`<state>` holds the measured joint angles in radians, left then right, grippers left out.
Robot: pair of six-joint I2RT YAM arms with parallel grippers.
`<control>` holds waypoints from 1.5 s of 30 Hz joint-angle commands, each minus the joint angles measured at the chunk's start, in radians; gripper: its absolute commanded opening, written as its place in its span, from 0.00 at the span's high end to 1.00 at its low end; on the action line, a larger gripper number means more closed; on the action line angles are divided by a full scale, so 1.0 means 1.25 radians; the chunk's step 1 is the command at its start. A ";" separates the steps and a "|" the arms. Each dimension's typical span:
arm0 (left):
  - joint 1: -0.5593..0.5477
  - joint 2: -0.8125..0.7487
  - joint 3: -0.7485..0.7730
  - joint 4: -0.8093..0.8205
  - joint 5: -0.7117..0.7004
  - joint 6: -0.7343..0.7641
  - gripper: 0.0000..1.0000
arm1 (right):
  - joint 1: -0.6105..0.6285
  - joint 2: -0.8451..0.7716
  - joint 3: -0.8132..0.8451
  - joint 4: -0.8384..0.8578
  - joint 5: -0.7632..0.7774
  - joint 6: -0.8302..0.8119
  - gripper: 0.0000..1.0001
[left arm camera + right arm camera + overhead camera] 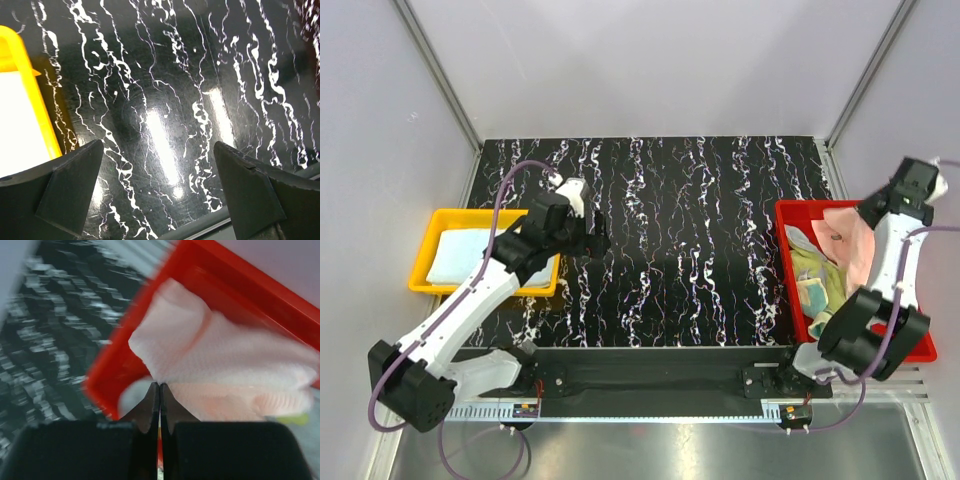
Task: Fold and stack the towels
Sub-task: Grab crumpled towel, then move the towel to the center of the board, then flatten out the crumpled towel
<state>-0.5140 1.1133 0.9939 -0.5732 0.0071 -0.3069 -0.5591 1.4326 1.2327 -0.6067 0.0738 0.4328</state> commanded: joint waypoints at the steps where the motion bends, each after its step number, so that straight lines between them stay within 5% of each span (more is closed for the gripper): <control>1: 0.001 -0.045 -0.004 0.054 -0.049 -0.039 0.01 | 0.120 -0.096 0.179 -0.054 -0.058 -0.005 1.00; 4: 0.006 -0.076 -0.010 0.073 -0.045 -0.065 0.01 | 0.277 -0.112 0.280 -0.085 -0.169 0.036 1.00; 8: 0.007 -0.110 -0.018 0.071 -0.064 -0.058 0.01 | 0.405 -0.142 0.255 -0.051 -0.258 0.086 1.00; 12: 0.007 -0.149 -0.038 0.074 -0.073 -0.045 0.01 | 0.528 -0.197 0.003 0.068 -0.373 0.146 1.00; 17: 0.007 -0.153 -0.055 0.098 -0.052 -0.056 0.04 | 0.739 -0.206 -0.257 0.191 -0.343 0.180 0.99; 22: 0.007 -0.086 -0.028 0.070 -0.038 -0.041 0.07 | 0.804 -0.196 -0.384 0.169 -0.280 0.207 0.65; 24: 0.007 -0.045 -0.018 0.061 -0.028 -0.037 0.07 | 0.804 -0.206 -0.341 0.125 -0.180 0.185 0.51; 29: 0.007 0.059 0.017 0.084 0.049 -0.065 0.11 | 0.796 -0.105 -0.215 0.140 -0.020 0.083 0.50; 37: 0.016 0.352 0.218 0.082 0.052 -0.078 0.19 | 0.742 0.346 0.178 0.162 -0.209 -0.141 0.60; 45: 0.033 0.362 0.198 0.111 0.061 -0.086 0.20 | 0.744 0.598 0.393 0.128 -0.349 -0.134 0.64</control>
<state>-0.4900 1.6100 1.2591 -0.4866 0.0574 -0.4011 0.3660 2.1448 1.6608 -0.4145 -0.2703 0.2943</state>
